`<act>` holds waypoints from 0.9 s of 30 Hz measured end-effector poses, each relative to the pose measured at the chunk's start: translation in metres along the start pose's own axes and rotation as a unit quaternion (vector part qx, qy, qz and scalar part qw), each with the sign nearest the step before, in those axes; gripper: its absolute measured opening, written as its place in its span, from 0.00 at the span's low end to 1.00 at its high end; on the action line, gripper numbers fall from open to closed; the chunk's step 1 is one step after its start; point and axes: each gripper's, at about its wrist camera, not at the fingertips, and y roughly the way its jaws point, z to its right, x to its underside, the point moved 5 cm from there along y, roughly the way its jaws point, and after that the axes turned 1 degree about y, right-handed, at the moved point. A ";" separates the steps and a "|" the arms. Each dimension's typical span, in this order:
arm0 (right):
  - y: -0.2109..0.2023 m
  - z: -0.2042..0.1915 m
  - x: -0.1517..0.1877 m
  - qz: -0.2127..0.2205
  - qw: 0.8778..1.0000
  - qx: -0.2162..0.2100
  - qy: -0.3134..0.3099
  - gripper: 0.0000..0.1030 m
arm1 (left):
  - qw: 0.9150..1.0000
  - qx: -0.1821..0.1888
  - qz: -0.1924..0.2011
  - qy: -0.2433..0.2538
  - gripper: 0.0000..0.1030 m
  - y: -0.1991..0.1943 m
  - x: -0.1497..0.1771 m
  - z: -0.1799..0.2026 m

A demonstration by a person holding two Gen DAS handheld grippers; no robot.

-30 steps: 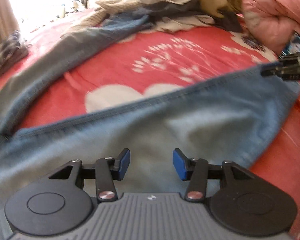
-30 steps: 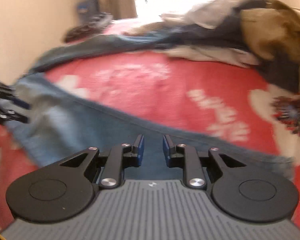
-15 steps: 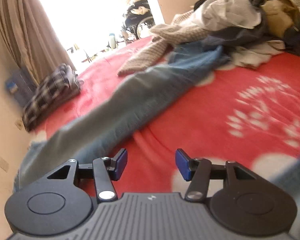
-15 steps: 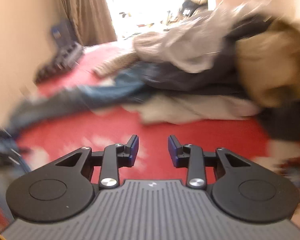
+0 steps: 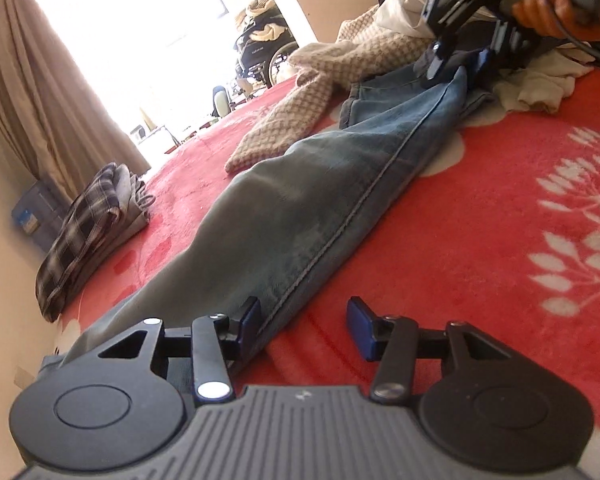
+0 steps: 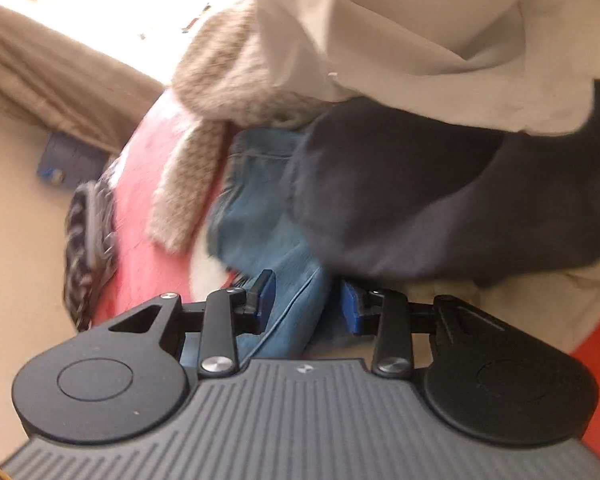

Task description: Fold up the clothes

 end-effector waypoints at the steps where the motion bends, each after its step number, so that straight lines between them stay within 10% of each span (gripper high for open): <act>1: 0.003 0.002 -0.003 0.003 1.000 -0.002 0.006 0.33 | 1.000 0.003 0.003 0.000 0.35 0.001 -0.001 0.000; 5: 0.008 -0.001 -0.011 0.023 1.000 -0.017 0.001 0.10 | 1.000 0.000 0.007 -0.015 0.03 0.004 -0.004 -0.002; 20: -0.168 -0.022 0.091 0.127 0.965 -0.146 -0.175 0.02 | 0.993 0.068 0.098 -0.024 0.01 -0.096 0.004 -0.021; 27: -0.148 0.089 0.180 -0.011 0.995 -0.065 -0.073 0.06 | 0.993 0.105 0.059 -0.008 0.08 -0.098 0.018 -0.006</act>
